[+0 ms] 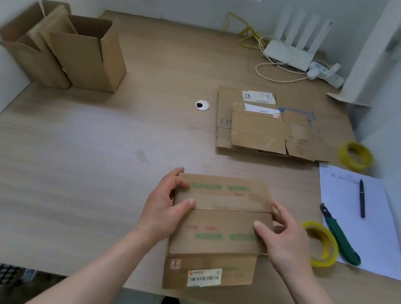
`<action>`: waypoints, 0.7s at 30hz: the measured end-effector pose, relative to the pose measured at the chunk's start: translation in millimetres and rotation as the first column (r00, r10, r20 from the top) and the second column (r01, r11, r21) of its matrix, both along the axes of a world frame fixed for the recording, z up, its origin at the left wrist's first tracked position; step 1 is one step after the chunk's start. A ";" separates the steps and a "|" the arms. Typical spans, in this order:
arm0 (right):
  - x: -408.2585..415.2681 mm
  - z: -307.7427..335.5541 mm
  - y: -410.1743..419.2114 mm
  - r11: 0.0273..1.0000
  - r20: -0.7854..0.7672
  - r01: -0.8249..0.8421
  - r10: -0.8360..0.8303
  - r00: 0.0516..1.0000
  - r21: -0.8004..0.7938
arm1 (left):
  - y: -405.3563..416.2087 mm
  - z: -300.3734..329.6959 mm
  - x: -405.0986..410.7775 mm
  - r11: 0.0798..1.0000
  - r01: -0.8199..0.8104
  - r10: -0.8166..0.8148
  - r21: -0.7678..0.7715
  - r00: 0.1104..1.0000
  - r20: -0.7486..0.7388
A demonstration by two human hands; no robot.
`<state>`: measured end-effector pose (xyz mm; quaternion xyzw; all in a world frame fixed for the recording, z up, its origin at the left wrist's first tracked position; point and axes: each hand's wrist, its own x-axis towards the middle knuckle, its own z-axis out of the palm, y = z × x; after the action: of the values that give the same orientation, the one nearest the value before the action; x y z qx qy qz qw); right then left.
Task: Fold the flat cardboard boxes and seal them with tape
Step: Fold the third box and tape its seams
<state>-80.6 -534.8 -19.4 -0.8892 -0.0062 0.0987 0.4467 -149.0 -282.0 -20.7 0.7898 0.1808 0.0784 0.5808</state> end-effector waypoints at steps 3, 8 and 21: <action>-0.1 -13.6 -10.4 0.983 -0.105 -0.047 0.029 0.994 -0.176 | -15.4 -5.4 9.7 0.996 0.092 -0.092 -0.003 0.996 -0.006; -12.8 -32.9 -34.7 0.993 -0.208 0.004 -0.029 0.978 -0.119 | -36.6 -34.9 12.2 0.957 0.230 -0.191 0.175 0.958 -0.215; -12.6 -47.9 -19.2 0.966 -0.099 -0.101 0.080 0.992 -0.237 | -29.5 -61.6 0.5 0.857 0.150 -0.115 0.493 0.988 -0.100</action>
<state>-93.3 -554.0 -67.3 -0.9305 -0.0149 0.1586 0.3299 -148.4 -311.5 -82.4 0.9257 0.1191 0.0559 0.3546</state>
